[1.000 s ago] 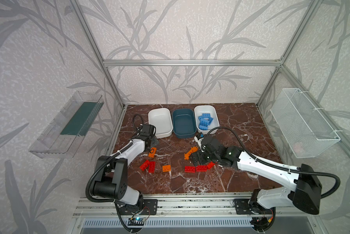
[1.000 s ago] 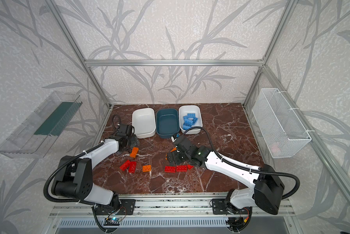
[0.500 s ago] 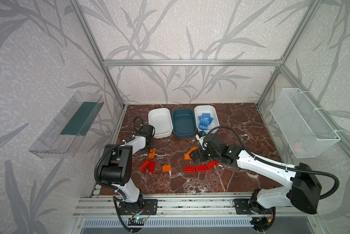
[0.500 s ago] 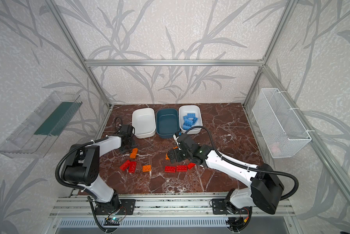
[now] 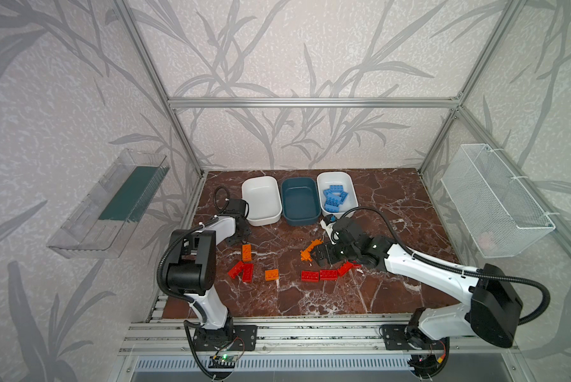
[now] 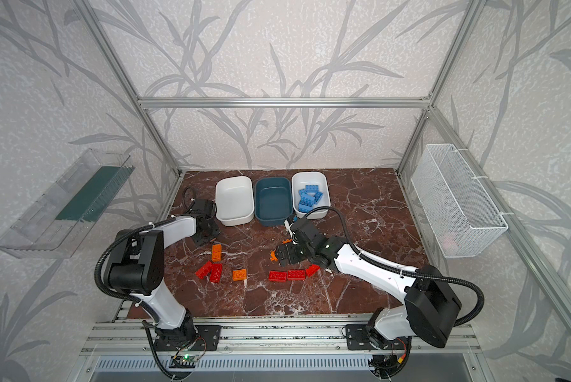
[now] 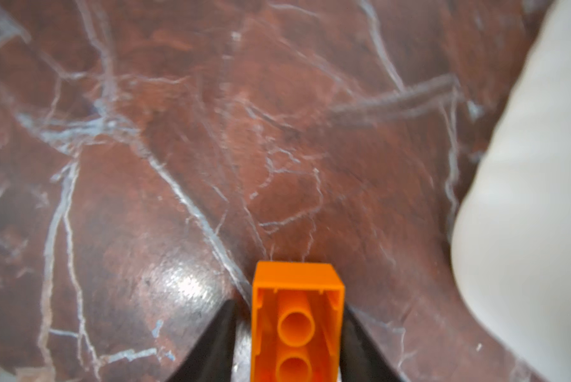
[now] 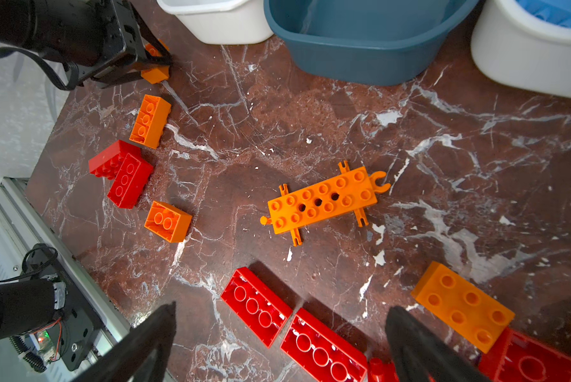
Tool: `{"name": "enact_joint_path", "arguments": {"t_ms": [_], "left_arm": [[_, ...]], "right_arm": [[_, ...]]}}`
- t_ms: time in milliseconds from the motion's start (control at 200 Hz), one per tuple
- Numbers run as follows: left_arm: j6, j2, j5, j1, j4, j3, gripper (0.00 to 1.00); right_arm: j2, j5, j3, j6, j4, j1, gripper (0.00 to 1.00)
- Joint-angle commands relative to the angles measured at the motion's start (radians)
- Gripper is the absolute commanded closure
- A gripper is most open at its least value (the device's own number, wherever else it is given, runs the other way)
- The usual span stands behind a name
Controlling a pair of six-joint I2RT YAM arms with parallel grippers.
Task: Sort the legos into containers by color
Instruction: 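Lower the left gripper onto a small orange brick and grasp it, then carry the orange brick with the left gripper into the teal tub and release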
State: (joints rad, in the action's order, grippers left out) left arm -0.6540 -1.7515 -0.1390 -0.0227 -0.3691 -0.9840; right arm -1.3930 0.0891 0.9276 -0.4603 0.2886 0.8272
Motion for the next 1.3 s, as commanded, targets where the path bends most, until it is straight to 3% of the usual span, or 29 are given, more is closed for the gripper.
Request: {"name": "enact_joint_path", "arguments": {"t_ms": [0,245,425,575,900,1055,1295], "left_arm": [[-0.008,-0.02,0.033,0.005,-0.054,-0.012,0.72],[-0.018,0.164,-0.011,-0.02,-0.119,0.05,0.81],[-0.037,0.272,-0.053,-0.101,-0.176,0.017,0.81],[-0.041,0.272,-0.102,-0.214,-0.232,-0.094,0.81],[-0.034,0.085,-0.141,-0.394,-0.28,-0.337,0.81],[-0.039,-0.02,-0.106,-0.44,-0.276,-0.443,0.81],[0.016,-0.326,-0.089,-0.459,-0.377,-0.816,0.81]], "right_arm": [[-0.001,0.008,0.004,-0.001,-0.004,-0.003,0.01],[0.026,0.04,-0.025,-0.015,-0.019,-0.004,0.01],[0.065,0.042,-0.038,-0.016,0.005,-0.003,0.01],[0.145,0.013,-0.086,-0.02,0.012,-0.004,0.01],[0.293,-0.061,-0.194,-0.021,0.057,-0.01,0.01],[0.342,-0.057,-0.225,-0.026,0.058,-0.035,0.01],[0.38,-0.052,-0.256,-0.022,0.059,-0.07,0.01]]}}
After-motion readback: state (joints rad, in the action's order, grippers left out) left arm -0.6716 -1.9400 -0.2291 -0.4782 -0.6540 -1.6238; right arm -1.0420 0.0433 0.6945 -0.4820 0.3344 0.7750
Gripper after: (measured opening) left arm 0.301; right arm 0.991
